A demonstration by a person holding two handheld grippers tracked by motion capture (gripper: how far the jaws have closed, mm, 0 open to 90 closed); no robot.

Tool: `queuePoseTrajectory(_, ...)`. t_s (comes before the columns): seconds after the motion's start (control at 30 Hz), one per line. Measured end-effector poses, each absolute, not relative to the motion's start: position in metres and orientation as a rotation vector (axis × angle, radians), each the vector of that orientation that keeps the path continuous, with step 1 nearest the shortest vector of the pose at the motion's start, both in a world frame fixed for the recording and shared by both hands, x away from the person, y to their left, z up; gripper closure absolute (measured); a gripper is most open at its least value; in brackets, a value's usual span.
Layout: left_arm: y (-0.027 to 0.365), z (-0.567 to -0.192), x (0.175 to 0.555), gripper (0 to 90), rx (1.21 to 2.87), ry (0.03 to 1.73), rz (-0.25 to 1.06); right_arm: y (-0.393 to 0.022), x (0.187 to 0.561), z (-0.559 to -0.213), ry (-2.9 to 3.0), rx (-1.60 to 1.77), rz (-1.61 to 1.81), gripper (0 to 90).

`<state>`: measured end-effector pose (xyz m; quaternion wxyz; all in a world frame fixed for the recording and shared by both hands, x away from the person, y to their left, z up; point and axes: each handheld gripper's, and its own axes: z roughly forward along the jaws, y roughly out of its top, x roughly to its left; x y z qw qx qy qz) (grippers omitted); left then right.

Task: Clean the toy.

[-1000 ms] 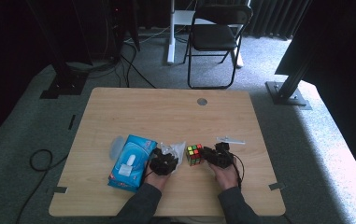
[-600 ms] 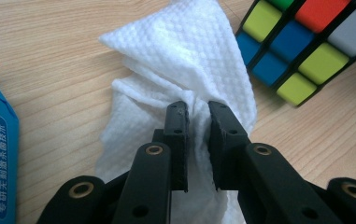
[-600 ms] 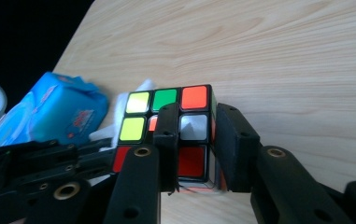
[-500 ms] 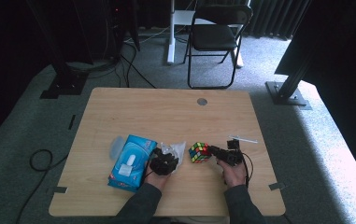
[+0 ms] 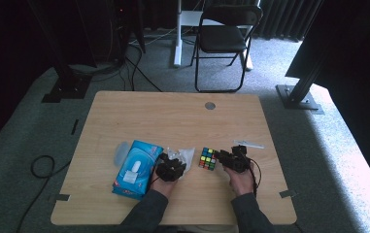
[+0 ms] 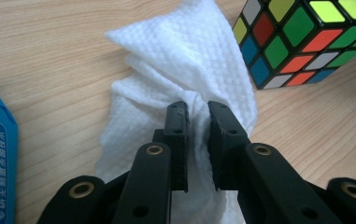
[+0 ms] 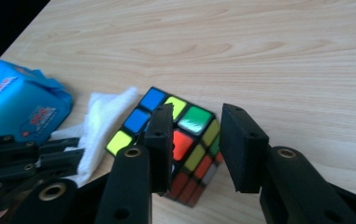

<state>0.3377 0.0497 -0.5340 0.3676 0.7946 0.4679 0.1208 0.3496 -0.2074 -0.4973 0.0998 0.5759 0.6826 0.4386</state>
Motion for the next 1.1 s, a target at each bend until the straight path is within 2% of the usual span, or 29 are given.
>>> queuePoseTrajectory(0.17,0.050,-0.530,0.340,79.6,2.025,1.197,0.311,-0.201,0.352,-0.503,2.060,1.708,1.289,62.7)
queuePoseTrajectory(0.4,0.049,-0.521,0.344,80.7,1.989,1.180,0.315,-0.195,0.354,-0.504,2.080,1.683,1.304,67.2)
queuePoseTrajectory(0.9,0.040,-0.498,0.348,83.4,1.933,1.095,0.328,-0.191,0.351,-0.504,2.100,1.663,1.308,68.9)
queuePoseTrajectory(1.1,0.032,-0.498,0.355,83.4,1.957,1.086,0.325,-0.191,0.351,-0.505,2.101,1.665,1.310,68.9)
